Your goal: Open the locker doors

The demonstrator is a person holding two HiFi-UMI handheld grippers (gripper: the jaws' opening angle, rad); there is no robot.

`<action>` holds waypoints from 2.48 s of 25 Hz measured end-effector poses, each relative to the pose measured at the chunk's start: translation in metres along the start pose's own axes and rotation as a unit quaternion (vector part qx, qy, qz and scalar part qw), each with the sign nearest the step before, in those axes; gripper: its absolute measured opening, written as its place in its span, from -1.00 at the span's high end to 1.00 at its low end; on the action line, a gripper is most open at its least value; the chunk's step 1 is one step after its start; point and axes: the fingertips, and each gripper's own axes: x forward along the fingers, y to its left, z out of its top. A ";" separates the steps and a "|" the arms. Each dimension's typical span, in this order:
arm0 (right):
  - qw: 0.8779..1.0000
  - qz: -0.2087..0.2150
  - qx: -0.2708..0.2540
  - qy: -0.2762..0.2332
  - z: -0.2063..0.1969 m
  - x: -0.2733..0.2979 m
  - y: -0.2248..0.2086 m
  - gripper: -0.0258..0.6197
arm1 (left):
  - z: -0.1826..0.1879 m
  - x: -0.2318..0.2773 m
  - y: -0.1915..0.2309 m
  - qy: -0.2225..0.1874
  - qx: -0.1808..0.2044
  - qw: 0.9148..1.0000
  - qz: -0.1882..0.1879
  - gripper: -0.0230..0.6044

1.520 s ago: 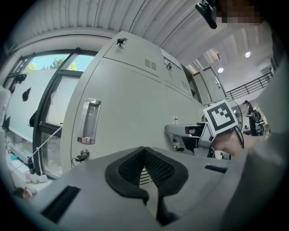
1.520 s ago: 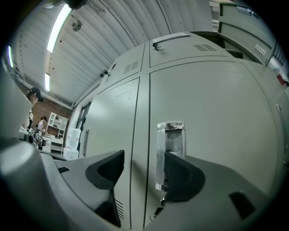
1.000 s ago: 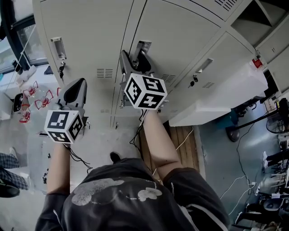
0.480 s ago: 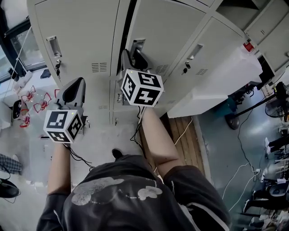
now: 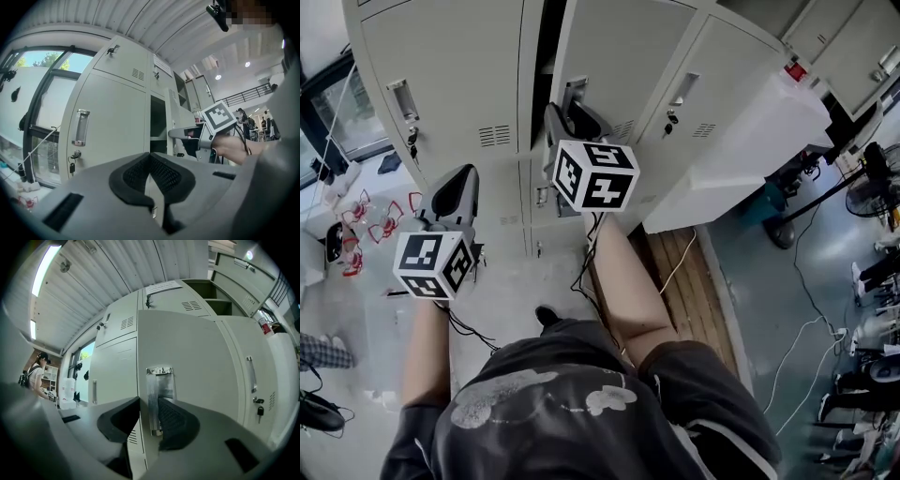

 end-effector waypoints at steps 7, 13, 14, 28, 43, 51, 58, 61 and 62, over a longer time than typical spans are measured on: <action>1.000 -0.015 -0.018 0.000 0.002 -0.018 -0.007 0.36 | -0.001 -0.011 -0.008 0.005 0.000 1.000 -0.008 0.90; 0.998 -0.026 -0.051 0.001 0.004 -0.044 -0.007 0.44 | -0.006 -0.018 -0.028 0.011 -0.004 0.999 -0.031 0.90; 0.998 -0.029 -0.053 0.001 0.004 -0.049 -0.007 0.46 | -0.006 -0.019 -0.032 0.012 -0.004 0.999 -0.035 0.90; 0.993 -0.096 -0.068 0.001 0.010 -0.118 -0.032 0.51 | -0.013 -0.042 -0.086 0.018 -0.009 0.996 -0.090 0.90; 0.995 -0.085 -0.044 -0.015 0.013 -0.167 -0.064 0.65 | -0.014 -0.022 -0.133 0.020 -0.017 0.992 -0.120 0.90; 0.997 -0.067 -0.038 -0.021 0.018 -0.190 -0.092 0.66 | -0.008 -0.003 -0.166 0.022 -0.023 0.992 -0.119 0.90; 0.998 -0.052 -0.029 -0.033 0.020 -0.212 -0.122 0.67 | -0.008 0.011 -0.200 0.022 -0.022 0.992 -0.124 0.90; 0.999 -0.035 -0.020 -0.033 0.020 -0.217 -0.131 0.67 | -0.006 0.017 -0.212 0.020 -0.022 0.992 -0.124 0.90; 0.999 -0.030 -0.016 -0.034 0.021 -0.218 -0.134 0.67 | -0.005 0.019 -0.216 0.020 -0.022 0.992 -0.124 0.90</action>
